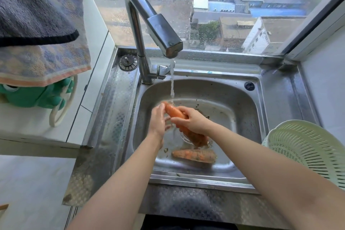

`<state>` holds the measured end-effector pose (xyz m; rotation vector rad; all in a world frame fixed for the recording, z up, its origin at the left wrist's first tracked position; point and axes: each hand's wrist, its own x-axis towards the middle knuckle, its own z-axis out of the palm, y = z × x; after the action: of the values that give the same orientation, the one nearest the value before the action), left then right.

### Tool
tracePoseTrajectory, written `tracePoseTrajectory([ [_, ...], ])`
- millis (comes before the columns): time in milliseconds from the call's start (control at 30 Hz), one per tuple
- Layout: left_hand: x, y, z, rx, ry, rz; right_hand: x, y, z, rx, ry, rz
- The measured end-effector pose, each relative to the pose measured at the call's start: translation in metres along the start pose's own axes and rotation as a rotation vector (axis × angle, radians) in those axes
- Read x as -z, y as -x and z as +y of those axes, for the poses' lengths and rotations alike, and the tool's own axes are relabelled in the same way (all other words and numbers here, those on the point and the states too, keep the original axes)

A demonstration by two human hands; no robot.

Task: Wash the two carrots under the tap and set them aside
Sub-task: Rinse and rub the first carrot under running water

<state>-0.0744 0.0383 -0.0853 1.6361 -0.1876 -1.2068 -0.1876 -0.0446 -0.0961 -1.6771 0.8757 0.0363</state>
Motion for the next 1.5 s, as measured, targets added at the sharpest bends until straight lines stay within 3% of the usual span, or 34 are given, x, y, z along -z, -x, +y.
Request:
tracePoseTrajectory([
  [100, -0.011, -0.018, 0.003, -0.132, -0.076, 0.089, 0.004, -0.001, 0.004, 0.028, 0.163, 0.034],
  [267, -0.027, -0.023, 0.006, -0.124, -0.241, 0.208, 0.011, 0.000, 0.010, 0.068, 0.229, 0.127],
  [467, -0.015, -0.016, -0.001, -0.102, -0.120, -0.159, 0.027, 0.009, 0.013, 0.031, 0.173, 0.074],
  [700, -0.029, -0.012, 0.010, -0.170, -0.413, 0.278, 0.015, 0.005, 0.000, 0.037, 0.241, 0.112],
  [867, -0.015, -0.012, 0.006, -0.145, -0.236, -0.133, 0.020, 0.014, 0.005, -0.016, 0.066, 0.070],
  [900, -0.013, -0.011, 0.005, -0.175, -0.290, -0.121, 0.018, 0.014, 0.006, -0.019, 0.058, 0.063],
  [1000, -0.017, -0.010, 0.006, -0.269, -0.481, 0.116, 0.014, 0.012, 0.002, -0.013, 0.056, 0.044],
  [1067, -0.020, -0.011, 0.012, -0.202, -0.304, 0.152, 0.012, 0.012, -0.001, -0.001, 0.035, 0.021],
  [1167, -0.022, -0.006, 0.020, -0.040, 0.036, 0.027, 0.010, 0.013, -0.006, -0.029, -0.241, 0.105],
  [1333, -0.014, 0.010, -0.002, 0.266, -0.120, -0.301, 0.001, -0.009, -0.019, -0.164, -0.821, 0.304],
  [1500, 0.005, 0.012, 0.003, 0.211, -0.050, -0.349, 0.002, -0.025, -0.039, -0.054, -1.028, 0.423],
])
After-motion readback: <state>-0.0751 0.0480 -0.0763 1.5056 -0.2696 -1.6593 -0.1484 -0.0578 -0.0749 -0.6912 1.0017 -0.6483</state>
